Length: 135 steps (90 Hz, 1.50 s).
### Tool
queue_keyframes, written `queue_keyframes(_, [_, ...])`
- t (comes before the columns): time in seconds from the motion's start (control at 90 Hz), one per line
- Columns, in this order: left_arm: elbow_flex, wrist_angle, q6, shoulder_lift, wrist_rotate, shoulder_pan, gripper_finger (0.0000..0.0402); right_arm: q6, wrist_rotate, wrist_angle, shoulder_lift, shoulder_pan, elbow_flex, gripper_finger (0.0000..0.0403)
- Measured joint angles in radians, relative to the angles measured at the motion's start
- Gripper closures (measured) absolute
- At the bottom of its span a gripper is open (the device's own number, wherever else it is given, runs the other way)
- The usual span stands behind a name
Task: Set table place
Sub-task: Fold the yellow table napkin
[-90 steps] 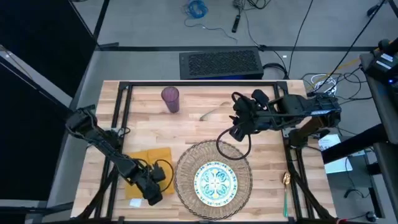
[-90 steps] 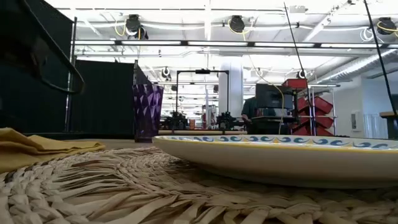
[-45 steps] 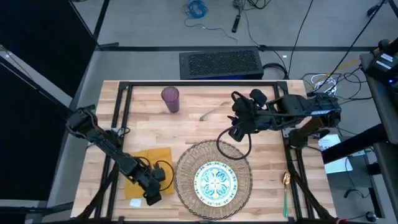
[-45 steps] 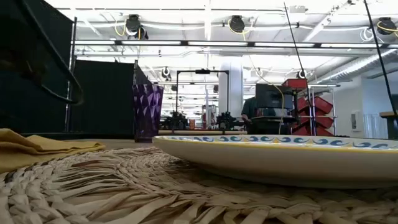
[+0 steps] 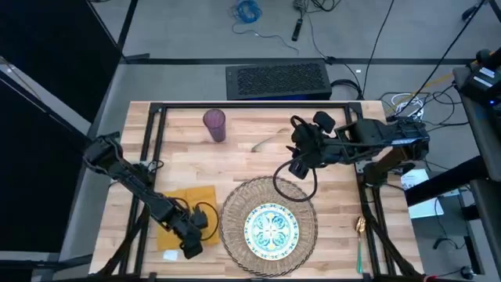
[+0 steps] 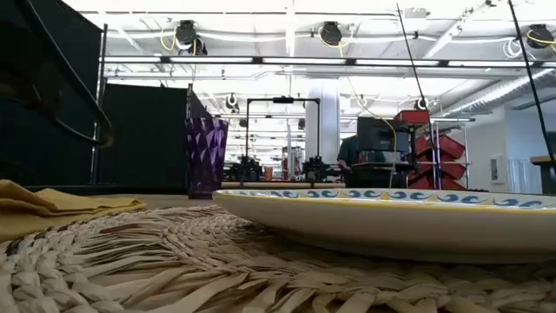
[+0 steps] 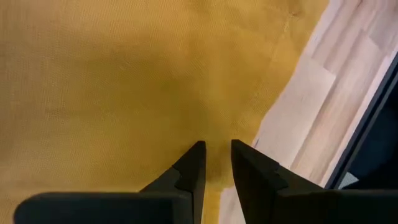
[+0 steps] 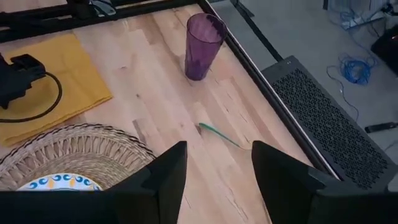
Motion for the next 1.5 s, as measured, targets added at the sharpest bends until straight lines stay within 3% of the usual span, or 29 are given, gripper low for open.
queue_keyframes(0.644, [0.005,-0.004,-0.072,0.03,0.086,-0.042,0.0341,-0.027,-0.003,0.027,0.0,0.0,0.0,0.0236])
queue_keyframes(0.811, [0.08,-0.055,-0.024,-0.022,-0.032,-0.05,0.0341,-0.053,-0.004,0.062,-0.001,0.0,0.0,0.0236])
queue_keyframes(1.0, [0.198,-0.282,-0.004,-0.084,-0.159,-0.052,0.0341,-0.055,-0.009,0.066,-0.001,-0.002,0.0,0.0236])
queue_keyframes(1.233, [0.205,-0.547,-0.233,-0.166,-0.272,-0.121,0.0341,-0.052,-0.055,0.066,-0.002,-0.001,0.0,0.0236])
queue_keyframes(1.5, [0.092,-0.553,-0.574,-0.265,-0.328,-0.249,0.0341,-0.054,-0.056,0.049,-0.002,0.04,0.0,0.0236])
